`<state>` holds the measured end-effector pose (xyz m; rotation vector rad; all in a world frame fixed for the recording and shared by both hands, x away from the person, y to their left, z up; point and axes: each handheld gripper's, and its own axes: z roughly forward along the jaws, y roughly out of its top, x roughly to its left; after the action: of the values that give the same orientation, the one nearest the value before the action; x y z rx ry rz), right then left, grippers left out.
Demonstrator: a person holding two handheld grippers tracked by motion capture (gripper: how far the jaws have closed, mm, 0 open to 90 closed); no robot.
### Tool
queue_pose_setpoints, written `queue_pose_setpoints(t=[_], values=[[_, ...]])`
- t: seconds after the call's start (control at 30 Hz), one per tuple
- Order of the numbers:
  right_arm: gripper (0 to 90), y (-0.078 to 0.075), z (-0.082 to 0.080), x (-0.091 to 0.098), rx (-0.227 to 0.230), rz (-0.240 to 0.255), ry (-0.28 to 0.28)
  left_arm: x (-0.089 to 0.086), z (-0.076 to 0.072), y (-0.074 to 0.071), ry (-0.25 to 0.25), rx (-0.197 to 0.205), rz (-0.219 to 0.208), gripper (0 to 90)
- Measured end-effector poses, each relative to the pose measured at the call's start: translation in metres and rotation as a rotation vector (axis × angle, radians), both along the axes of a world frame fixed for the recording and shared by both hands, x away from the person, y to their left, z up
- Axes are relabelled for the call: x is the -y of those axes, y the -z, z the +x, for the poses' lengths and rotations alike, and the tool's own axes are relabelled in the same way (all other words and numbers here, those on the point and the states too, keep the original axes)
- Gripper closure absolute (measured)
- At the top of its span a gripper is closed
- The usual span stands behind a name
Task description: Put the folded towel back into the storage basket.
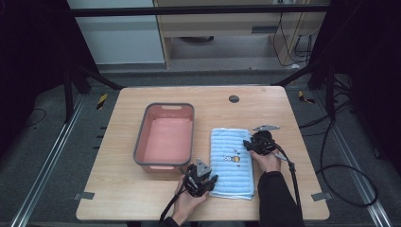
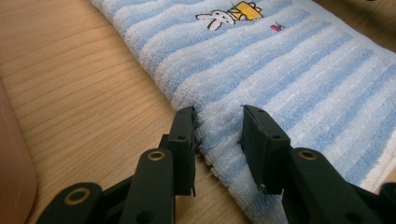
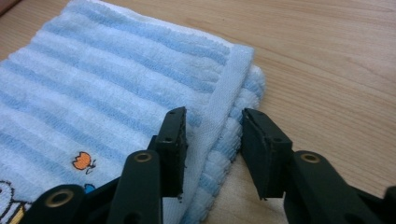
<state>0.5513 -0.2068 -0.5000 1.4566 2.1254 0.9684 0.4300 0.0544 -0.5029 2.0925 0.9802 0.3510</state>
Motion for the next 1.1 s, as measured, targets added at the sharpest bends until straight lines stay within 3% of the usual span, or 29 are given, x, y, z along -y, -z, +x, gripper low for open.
queue_pose_setpoints(t=[0.4, 0.73, 1.1], values=[[80.9, -0.001, -0.002, -0.003, -0.013, 0.034, -0.026, 0.004, -0.002, -0.001, -0.016, -0.011, -0.005, 79.5], [83.7, -0.003, -0.002, -0.003, -0.002, 0.045, -0.033, 0.002, -0.002, -0.001, -0.035, -0.025, -0.053, 85.5], [83.9, -0.024, -0.013, -0.003, 0.055, 0.057, -0.056, 0.002, -0.007, -0.019, -0.007, 0.010, -0.103, 85.7]])
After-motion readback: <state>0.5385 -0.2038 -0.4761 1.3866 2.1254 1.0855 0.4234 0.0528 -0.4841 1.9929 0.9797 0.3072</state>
